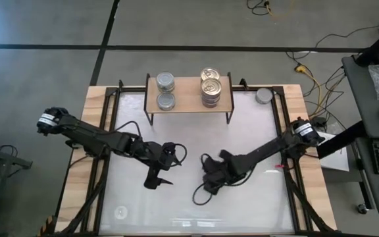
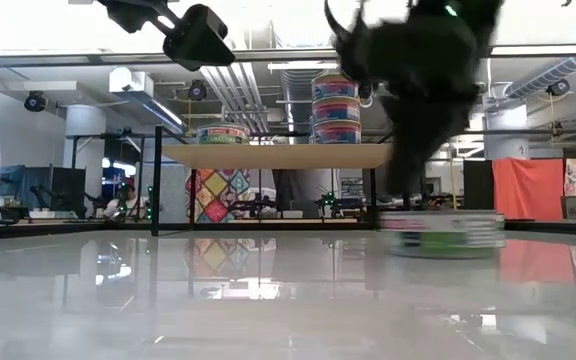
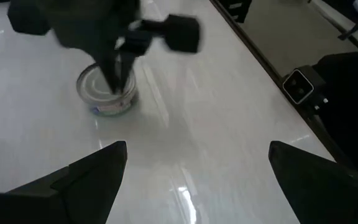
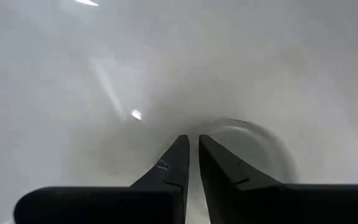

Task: Stack canned seafood by type on shelf
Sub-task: Stack the green tuna can on top of the other green tuna can on the shelf

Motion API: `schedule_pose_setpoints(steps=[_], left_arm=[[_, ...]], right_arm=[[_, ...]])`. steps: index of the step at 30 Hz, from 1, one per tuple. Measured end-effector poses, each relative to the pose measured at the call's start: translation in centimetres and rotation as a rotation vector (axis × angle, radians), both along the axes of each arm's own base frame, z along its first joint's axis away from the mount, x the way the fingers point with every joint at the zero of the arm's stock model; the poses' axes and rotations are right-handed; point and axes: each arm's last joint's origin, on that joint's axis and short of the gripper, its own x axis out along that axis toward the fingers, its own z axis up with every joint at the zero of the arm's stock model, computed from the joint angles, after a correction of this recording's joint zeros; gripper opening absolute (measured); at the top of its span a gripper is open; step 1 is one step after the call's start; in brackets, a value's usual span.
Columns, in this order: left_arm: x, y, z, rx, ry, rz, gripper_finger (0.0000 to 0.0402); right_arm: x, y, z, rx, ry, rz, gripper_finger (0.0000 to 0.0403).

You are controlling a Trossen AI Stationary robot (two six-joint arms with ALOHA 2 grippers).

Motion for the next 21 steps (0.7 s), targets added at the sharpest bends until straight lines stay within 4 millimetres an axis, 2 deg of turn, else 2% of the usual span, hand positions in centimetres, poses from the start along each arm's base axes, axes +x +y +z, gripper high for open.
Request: schedule_pose_setpoints(steps=[4, 8, 12, 15, 18, 21], left_arm=[[-0.7, 0.1, 0.1, -0.005, 0.043, 0.010, 0.0378], [-1.0, -0.2, -0.1, -0.038, 0.080, 0.029, 0.0378], [-1.0, -1.0, -0.9, -0.053, 0.122, 0.026, 0.0378], [-1.2, -2.0, -1.5, -0.051, 0.160, -0.051, 0.0378], [-1.3, -2.7, -2.0, -0.060, 0.182, -0.097, 0.0378], [-1.1, -2.8, -2.7, -0.075, 0.225, -0.070, 0.0378]], right_arm=[[0.8, 0.8, 1.6, -0.032, -0.058, 0.117, 0.0028], [-1.1, 1.4, 1.9, -0.078, 0.069, 0.105, 0.0028], [-4.1, 1.7, 0.5, -0.121, 0.245, -0.031, 0.0028], [-5.6, 1.9, -1.0, -0.143, 0.286, -0.113, 0.0028], [-6.3, 1.6, -2.2, -0.165, 0.285, -0.150, 0.0028], [-5.9, 0.9, -3.4, -0.154, 0.245, -0.114, 0.0028]])
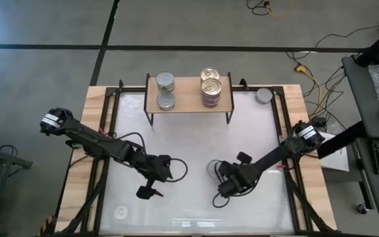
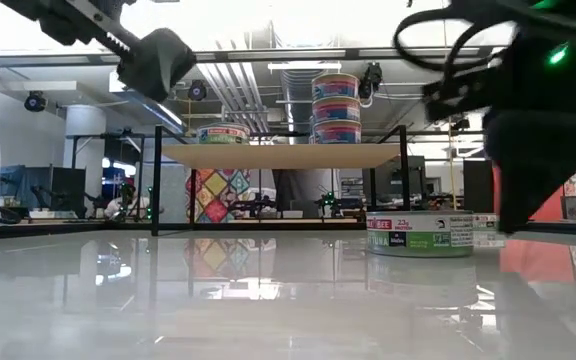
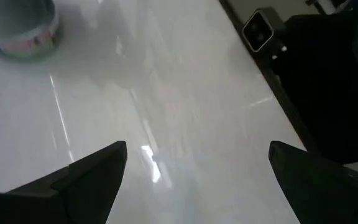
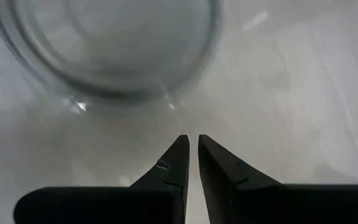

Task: Stack canned seafood by type on shelf
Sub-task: Stack the green tuna can on top of the other green tuna can on the shelf

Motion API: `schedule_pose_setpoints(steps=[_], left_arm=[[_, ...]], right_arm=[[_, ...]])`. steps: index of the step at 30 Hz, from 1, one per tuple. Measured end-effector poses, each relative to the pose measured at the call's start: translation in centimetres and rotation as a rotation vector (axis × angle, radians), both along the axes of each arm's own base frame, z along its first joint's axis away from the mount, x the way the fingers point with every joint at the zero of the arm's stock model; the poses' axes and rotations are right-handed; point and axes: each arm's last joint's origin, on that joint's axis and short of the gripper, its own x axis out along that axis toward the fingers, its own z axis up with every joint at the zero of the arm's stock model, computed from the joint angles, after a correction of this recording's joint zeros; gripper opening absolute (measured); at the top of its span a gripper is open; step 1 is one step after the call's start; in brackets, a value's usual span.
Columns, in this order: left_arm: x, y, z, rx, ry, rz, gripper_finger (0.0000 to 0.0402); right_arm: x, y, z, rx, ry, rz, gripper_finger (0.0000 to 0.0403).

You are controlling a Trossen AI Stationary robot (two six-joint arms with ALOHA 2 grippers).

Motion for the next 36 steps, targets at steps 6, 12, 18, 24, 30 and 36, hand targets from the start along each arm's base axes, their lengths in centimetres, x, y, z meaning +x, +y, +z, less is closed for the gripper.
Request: schedule_pose_setpoints(steps=[6, 12, 18, 24, 30, 36], left_arm=[[0.1, 0.3, -1.3, -0.097, 0.135, 0.022, 0.0378], [0.2, 0.3, -1.6, -0.141, 0.122, 0.030, 0.0378], [-0.6, 0.8, -1.5, -0.150, 0.065, 0.092, 0.0378], [-2.4, 1.8, -2.0, -0.141, -0.119, 0.167, 0.0378], [-4.6, 2.8, -4.4, -0.106, -0.143, 0.246, 0.0378], [-4.7, 2.9, -5.7, -0.104, -0.136, 0.250, 0.0378]], right_arm=[[3.2, -2.3, -0.5, -0.041, -0.181, 0.125, 0.0028], [6.5, -3.8, 0.6, -0.068, -0.349, 0.290, 0.0028], [6.5, -4.2, 0.4, -0.075, -0.338, 0.301, 0.0029], [6.5, -3.7, -0.4, -0.014, -0.447, 0.290, 0.0028], [7.0, -3.2, -1.8, 0.100, -0.475, 0.367, 0.0028], [8.1, -3.6, -2.0, 0.078, -0.503, 0.406, 0.0028]])
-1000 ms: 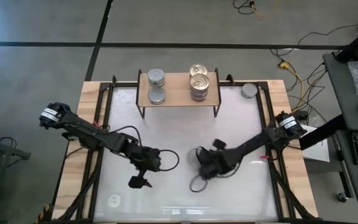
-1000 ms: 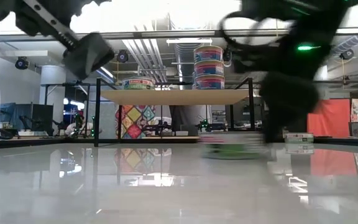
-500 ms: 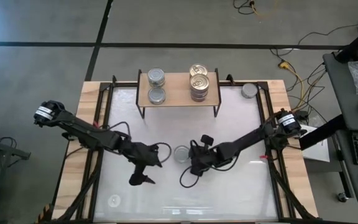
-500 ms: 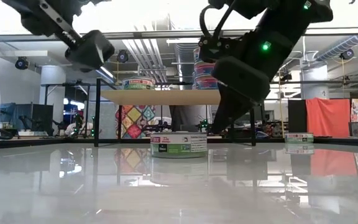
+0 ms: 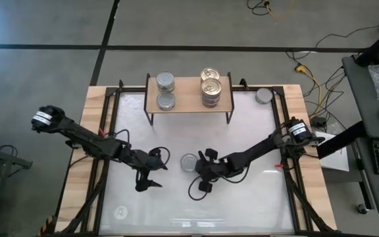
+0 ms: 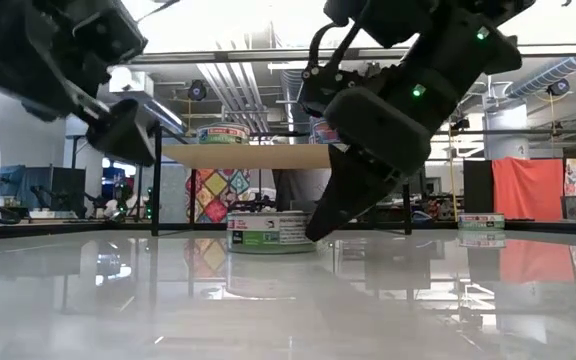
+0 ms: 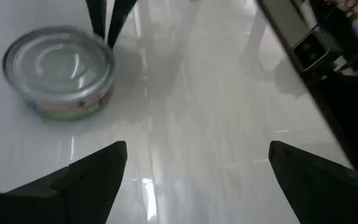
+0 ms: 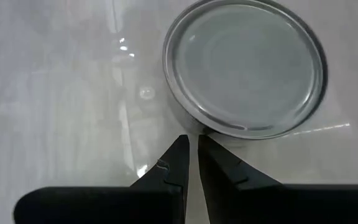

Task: Stack canned seafood by type on shelf
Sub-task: Stack the green tuna can on top of the other green tuna can on the shelf

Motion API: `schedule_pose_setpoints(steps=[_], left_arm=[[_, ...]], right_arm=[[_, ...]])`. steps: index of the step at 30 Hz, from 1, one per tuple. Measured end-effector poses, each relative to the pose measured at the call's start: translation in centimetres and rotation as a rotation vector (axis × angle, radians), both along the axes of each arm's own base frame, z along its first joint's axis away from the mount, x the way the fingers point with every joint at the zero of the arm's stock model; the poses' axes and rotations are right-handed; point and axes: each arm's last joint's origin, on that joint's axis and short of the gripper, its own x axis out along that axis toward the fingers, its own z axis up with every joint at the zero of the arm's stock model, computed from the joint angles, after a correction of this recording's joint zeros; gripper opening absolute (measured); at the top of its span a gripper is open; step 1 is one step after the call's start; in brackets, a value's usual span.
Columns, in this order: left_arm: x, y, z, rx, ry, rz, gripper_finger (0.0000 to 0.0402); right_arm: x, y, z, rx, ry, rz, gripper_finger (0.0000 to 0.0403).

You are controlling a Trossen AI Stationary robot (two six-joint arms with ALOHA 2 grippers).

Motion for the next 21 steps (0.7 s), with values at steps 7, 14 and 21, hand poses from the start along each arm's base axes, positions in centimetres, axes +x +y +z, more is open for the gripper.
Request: schedule_pose_setpoints(steps=[7, 14, 21], left_arm=[[0.6, 0.2, -1.0, 0.048, 0.048, -0.008, 0.0378], [1.2, 1.9, -0.8, 0.117, 0.013, 0.009, 0.0378], [1.3, 3.4, -1.2, 0.270, -0.005, 0.053, 0.0378]], right_arm=[[0.5, -2.2, 0.0, -0.076, -0.006, -0.046, 0.0028], [0.9, -4.0, 0.0, -0.103, -0.001, -0.061, 0.0028], [1.6, -5.9, 0.3, -0.143, -0.030, -0.056, 0.0028]])
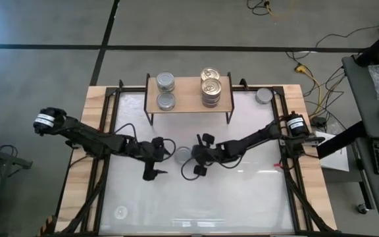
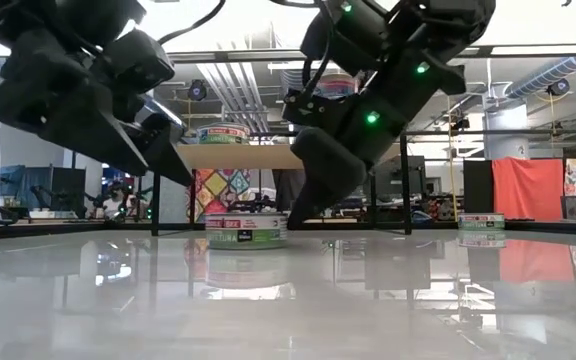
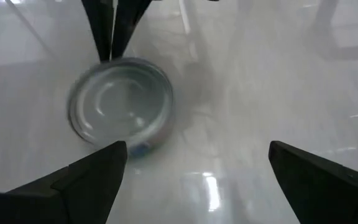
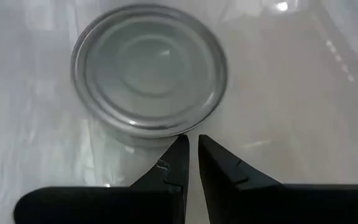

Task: Stack canned seafood by type on shelf
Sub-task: Stack the green tuna can on top of the other green tuna can on the shelf

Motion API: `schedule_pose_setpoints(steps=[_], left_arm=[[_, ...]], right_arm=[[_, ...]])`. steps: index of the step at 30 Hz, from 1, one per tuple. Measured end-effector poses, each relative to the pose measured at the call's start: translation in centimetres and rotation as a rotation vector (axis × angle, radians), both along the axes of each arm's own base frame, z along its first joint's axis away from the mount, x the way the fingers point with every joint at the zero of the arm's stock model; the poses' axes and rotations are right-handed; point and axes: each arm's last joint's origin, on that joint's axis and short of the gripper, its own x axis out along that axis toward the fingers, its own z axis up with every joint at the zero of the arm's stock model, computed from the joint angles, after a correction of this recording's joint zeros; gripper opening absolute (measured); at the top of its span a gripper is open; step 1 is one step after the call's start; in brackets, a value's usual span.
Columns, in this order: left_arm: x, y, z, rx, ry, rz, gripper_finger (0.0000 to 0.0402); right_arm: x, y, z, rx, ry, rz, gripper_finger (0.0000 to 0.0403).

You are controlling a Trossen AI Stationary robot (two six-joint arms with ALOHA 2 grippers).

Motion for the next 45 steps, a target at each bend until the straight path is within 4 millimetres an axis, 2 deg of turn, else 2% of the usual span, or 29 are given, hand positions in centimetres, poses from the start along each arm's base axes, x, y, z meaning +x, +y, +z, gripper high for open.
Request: schedule_pose_setpoints(steps=[8, 17, 20, 26, 31, 35, 39, 45], left_arm=[[-0.3, 0.7, -0.6, 0.041, 0.016, 0.008, 0.0378], [-0.8, 2.7, -1.7, -0.032, -0.005, 0.078, 0.0378], [-0.8, 3.1, -2.2, -0.066, -0.002, 0.070, 0.0378], [-1.0, 3.2, -4.0, -0.022, -0.047, 0.041, 0.0378], [-0.9, 3.4, -5.5, -0.054, 0.041, 0.139, 0.0378], [0.2, 3.3, -5.0, -0.055, 0.130, 0.158, 0.0378], [0.9, 3.3, -4.2, 0.035, 0.224, 0.105, 0.0378], [1.1, 3.4, -4.0, 0.069, 0.234, 0.068, 0.0378]], right_arm=[[0.6, -1.4, 0.9, -0.030, -0.031, -0.002, 0.0028], [0.0, 1.6, 1.0, 0.014, 0.010, 0.023, 0.0039], [-0.1, 2.7, 0.8, 0.044, -0.004, 0.018, 0.0062], [0.0, 3.9, 0.9, 0.101, -0.062, -0.002, 0.0136], [-0.1, 4.0, 0.8, 0.149, -0.075, -0.051, 0.0189], [-0.1, 4.0, 0.8, 0.163, -0.076, -0.069, 0.0213], [-0.1, 4.0, 0.8, 0.160, -0.071, -0.068, 0.0224], [-0.3, 3.9, 0.6, 0.156, -0.056, -0.069, 0.0239]])
